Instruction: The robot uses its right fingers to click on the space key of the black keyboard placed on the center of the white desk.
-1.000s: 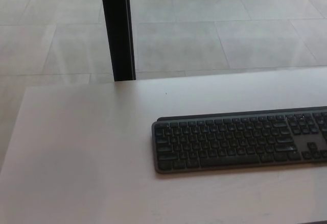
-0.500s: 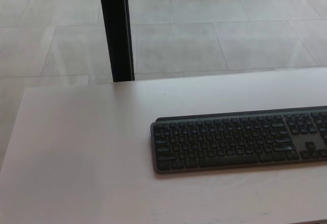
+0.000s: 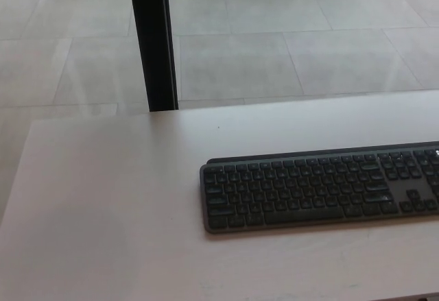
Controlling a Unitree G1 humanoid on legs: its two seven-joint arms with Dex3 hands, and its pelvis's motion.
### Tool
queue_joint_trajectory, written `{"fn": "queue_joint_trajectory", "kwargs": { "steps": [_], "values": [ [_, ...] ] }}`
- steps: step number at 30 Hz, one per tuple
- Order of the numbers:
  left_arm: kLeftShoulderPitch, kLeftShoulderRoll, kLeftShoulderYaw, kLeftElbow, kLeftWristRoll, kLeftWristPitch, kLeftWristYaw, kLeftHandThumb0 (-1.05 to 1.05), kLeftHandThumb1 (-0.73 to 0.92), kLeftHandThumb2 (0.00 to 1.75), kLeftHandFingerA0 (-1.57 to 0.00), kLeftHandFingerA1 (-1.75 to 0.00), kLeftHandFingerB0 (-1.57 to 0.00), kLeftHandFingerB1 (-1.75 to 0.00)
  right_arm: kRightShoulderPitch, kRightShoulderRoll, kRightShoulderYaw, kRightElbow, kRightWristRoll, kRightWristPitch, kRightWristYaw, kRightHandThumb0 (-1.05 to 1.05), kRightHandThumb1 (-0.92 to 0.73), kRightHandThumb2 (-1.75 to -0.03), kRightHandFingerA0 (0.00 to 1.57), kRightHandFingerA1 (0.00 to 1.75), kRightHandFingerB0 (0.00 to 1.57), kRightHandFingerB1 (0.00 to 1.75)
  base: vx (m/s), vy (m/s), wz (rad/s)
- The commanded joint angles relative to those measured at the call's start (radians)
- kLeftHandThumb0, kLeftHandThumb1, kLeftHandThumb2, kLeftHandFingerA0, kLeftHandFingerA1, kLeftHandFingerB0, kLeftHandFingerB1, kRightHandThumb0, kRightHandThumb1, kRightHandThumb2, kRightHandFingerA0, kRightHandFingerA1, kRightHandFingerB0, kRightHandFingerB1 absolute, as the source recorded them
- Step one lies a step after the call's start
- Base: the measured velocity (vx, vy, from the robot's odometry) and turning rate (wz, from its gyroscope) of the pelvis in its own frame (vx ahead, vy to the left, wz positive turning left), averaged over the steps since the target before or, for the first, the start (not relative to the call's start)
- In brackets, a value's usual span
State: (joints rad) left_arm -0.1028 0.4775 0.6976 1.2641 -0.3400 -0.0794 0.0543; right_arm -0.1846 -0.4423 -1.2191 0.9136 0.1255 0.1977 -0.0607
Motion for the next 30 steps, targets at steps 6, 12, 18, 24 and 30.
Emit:
{"fn": "queue_joint_trajectory", "kwargs": {
  "steps": [6,12,18,24,30],
  "values": [
    [0.001,0.027,0.010,0.006,-0.022,-0.018,0.027,-0.48,0.64,0.59,-0.65,-0.71,-0.60,-0.56,0.034,0.006,0.092,0.013,0.148,-0.022,-0.053,-0.35,-0.43,-0.70,0.73,0.90,0.79,0.88,0.00,0.000,0.00],
    [0.009,0.027,0.000,0.000,-0.016,-0.020,0.026,-0.49,0.64,0.59,-0.68,-0.79,-0.55,-0.57,0.060,-0.001,0.146,0.031,0.177,-0.050,-0.063,-0.36,-0.47,-0.69,0.76,0.91,0.79,0.86,0.00,0.000,0.00],
    [0.010,0.027,0.019,0.005,-0.037,-0.011,0.002,-0.48,0.64,0.59,-0.66,-0.73,-0.56,-0.55,0.075,0.002,0.202,0.013,0.226,-0.023,-0.018,-0.39,-0.33,-0.89,0.77,0.88,0.69,0.81,0.00,0.000,0.00],
    [0.001,0.032,-0.005,0.009,-0.016,-0.012,0.014,-0.49,0.64,0.59,-0.66,-0.69,-0.60,-0.55,0.062,-0.006,0.234,0.040,0.253,-0.046,-0.036,-0.39,-0.33,-0.87,0.82,0.91,0.84,0.90,0.00,0.000,0.00],
    [-0.003,0.030,0.002,0.004,-0.032,-0.006,0.018,-0.47,0.65,0.59,-0.70,-0.73,-0.53,-0.55,0.081,0.000,0.272,0.023,0.263,-0.053,-0.026,-0.39,-0.32,-0.86,0.77,0.83,0.83,0.88,0.00,0.000,0.00]
  ]
}}
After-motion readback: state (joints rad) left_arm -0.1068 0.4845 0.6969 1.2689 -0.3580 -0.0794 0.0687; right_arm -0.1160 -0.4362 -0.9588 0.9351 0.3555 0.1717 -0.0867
